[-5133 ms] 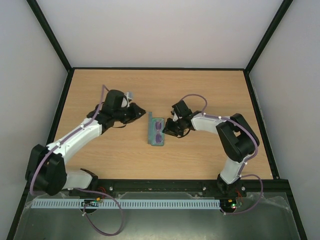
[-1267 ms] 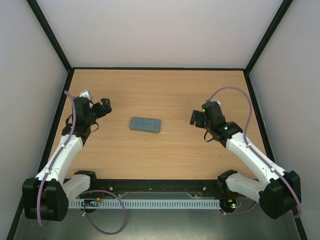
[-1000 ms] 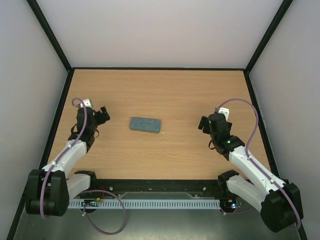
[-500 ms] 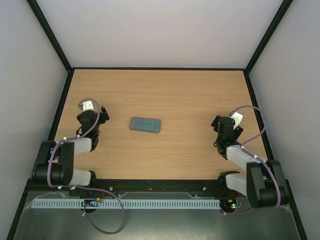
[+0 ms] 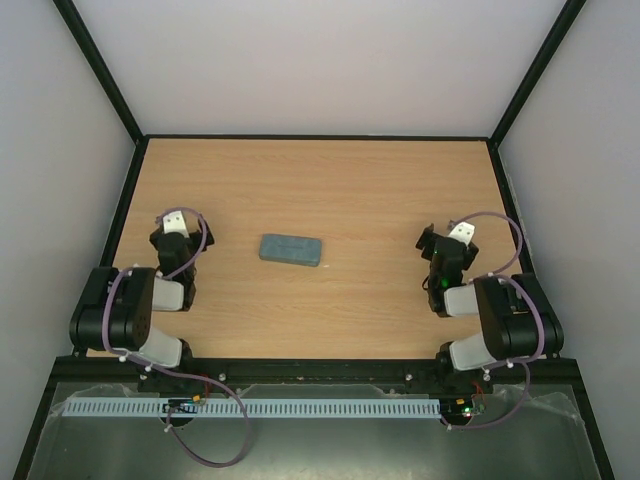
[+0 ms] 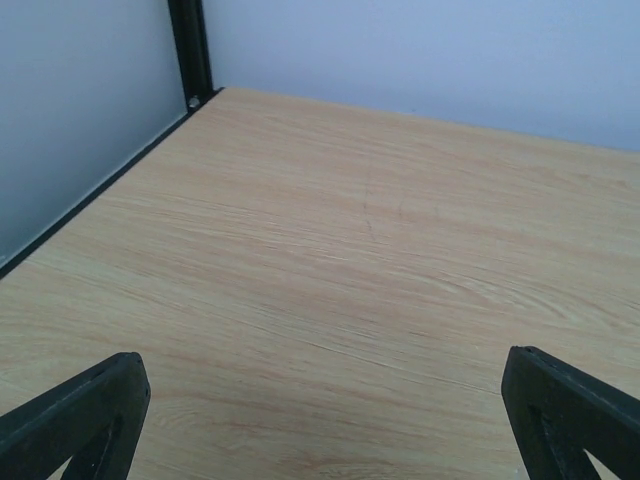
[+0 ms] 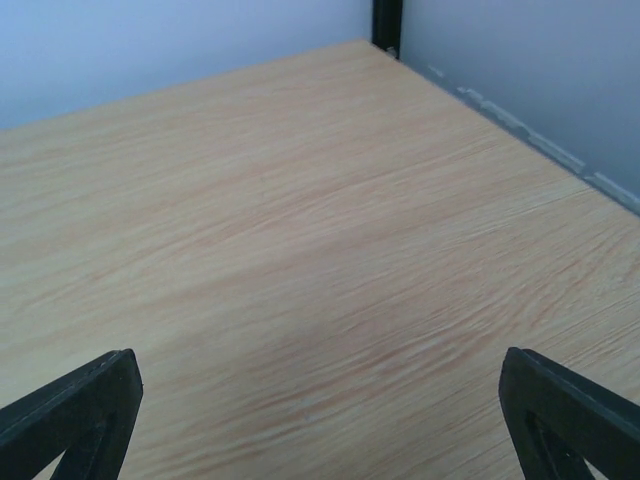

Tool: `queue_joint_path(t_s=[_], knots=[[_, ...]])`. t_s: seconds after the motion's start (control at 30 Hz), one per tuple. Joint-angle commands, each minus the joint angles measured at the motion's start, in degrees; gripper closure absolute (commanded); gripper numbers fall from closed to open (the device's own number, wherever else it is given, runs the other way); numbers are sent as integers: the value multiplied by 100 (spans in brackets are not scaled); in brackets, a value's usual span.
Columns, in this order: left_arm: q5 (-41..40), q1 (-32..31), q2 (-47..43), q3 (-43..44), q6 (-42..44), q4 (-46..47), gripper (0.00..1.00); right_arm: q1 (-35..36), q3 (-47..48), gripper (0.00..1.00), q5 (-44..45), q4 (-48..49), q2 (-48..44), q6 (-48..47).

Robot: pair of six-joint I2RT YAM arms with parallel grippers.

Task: Organize the sunglasses
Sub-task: Reset both arms

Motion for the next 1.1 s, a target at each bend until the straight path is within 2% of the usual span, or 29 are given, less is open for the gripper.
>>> queue_joint_path(t_s=[0.0, 0.03, 0.07, 0.13, 0.17, 0.23, 0.33, 1.07], knots=[[388, 6, 165, -46, 207, 894, 1, -24, -401, 1, -556, 1605, 268, -446], [420, 5, 269, -182, 229, 1397, 0, -20, -658, 1, -560, 2407, 507, -520], [431, 15, 275, -198, 225, 1324, 0, -10, -801, 1, -632, 2886, 674, -627], [398, 19, 237, -131, 213, 1189, 0, 32, -661, 1, -792, 2139, 397, -649], [385, 19, 282, -125, 229, 1222, 0, 25, -619, 1, -859, 1985, 364, -666], [362, 19, 255, -59, 224, 1060, 0, 38, -604, 1, -839, 2348, 579, -739], [346, 4, 261, -60, 230, 1052, 1, 37, -315, 2, -737, 1587, 487, -624], [372, -34, 237, -125, 247, 1166, 0, 22, -328, 1, -668, 1673, 505, -608]])
